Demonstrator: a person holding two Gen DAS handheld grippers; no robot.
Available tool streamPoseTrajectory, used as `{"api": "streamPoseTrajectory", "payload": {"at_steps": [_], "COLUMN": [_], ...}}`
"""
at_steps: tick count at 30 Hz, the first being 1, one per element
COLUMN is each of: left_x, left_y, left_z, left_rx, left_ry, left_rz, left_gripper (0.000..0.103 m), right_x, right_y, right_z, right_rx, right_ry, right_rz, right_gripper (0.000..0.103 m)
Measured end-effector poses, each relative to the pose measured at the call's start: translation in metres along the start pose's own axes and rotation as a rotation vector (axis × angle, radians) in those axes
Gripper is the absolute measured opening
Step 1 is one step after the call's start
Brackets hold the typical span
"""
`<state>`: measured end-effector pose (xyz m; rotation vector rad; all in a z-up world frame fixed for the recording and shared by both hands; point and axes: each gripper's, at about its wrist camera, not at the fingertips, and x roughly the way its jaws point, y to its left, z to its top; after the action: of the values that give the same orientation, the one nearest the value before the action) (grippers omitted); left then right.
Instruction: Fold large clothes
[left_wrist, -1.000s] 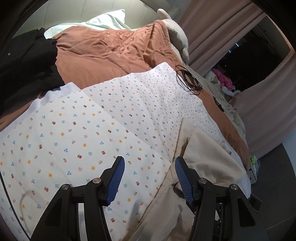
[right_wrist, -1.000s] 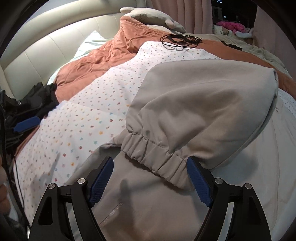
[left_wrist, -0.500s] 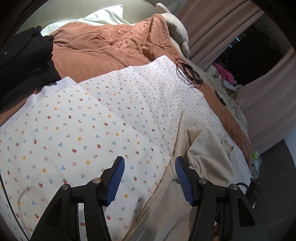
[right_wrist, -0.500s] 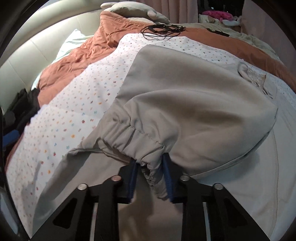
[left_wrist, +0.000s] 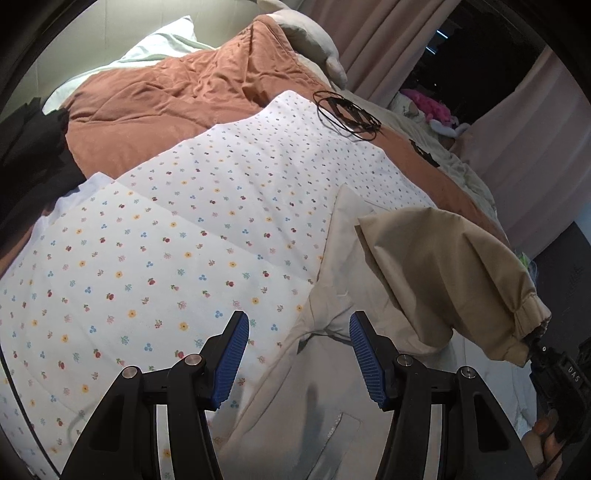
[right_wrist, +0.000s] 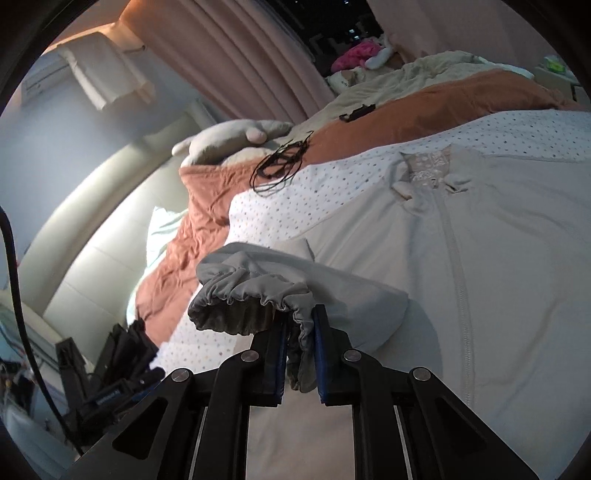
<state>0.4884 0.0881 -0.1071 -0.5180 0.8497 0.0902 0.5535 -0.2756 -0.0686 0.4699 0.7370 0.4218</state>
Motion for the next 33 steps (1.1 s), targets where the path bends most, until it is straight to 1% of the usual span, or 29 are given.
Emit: {"api": "streamPoseTrajectory", "payload": {"at_steps": [6,8,11,12,13,14,15,16,17,20,24,27,29,32,33], "left_x": [-0.011,-0.022,-0.036,-0.038,-0.038,-0.036,-0.034,-0.031,-0.027,-0.013,0.014,0.035,0.049,0.068,0.073], "left_y": [-0.017,-0.022,-0.034,-0.038,-0.041,-0.044,-0.046,-0.048,-0.049,-0.047,-0.045,-0.046,-0.047,-0.044,-0.043], "left_z": [-0.001,0.000,0.003,0.004,0.005,0.006,0.006,0.006,0.005,0.004,0.000,-0.007,-0.011,-0.014,-0.016], "left_rx": [0.039,0.038,0.059,0.068,0.075,0.085,0.095,0.103,0.110,0.111,0.127,0.166,0.189,0.193,0.197], "left_ry": [-0.019,-0.057,-0.108,-0.113,-0.112,-0.109,-0.106,-0.103,-0.099,-0.072,-0.015,0.030,0.058,0.099,0.114], "left_rz": [0.005,0.000,0.002,0.005,0.009,0.016,0.026,0.043,0.058,0.065,0.096,0.112,0.140,0.161,0.175], "left_gripper": [0.059,0.059,0.059,0.059,0.059,0.059,0.059,0.059,0.059,0.059,0.059,0.059,0.059,0.058,0.050], "right_x": [-0.035,-0.047,-0.064,-0.067,-0.069,-0.071,-0.072,-0.073,-0.075,-0.080,-0.068,-0.056,-0.051,-0.041,-0.038], "right_y": [-0.047,-0.061,-0.086,-0.096,-0.107,-0.114,-0.123,-0.129,-0.134,-0.147,-0.158,-0.170,-0.178,-0.194,-0.200], "right_z": [0.011,0.014,0.014,0.014,0.012,0.011,0.009,0.008,0.007,0.001,-0.011,-0.021,-0.027,-0.029,-0.030], "right_rx": [0.151,0.194,0.282,0.315,0.350,0.375,0.397,0.408,0.422,0.451,0.485,0.518,0.535,0.548,0.554], "right_ry": [-0.089,-0.121,-0.150,-0.150,-0.145,-0.138,-0.128,-0.120,-0.110,-0.097,-0.022,0.027,0.034,0.024,0.020], "right_rz": [-0.016,-0.043,-0.130,-0.165,-0.206,-0.237,-0.262,-0.271,-0.284,-0.297,-0.293,-0.287,-0.266,-0.250,-0.252], "right_gripper": [0.013,0.013,0.014,0.016,0.023,0.033,0.036,0.042,0.049,0.059,0.060,0.060,0.060,0.060,0.060]}}
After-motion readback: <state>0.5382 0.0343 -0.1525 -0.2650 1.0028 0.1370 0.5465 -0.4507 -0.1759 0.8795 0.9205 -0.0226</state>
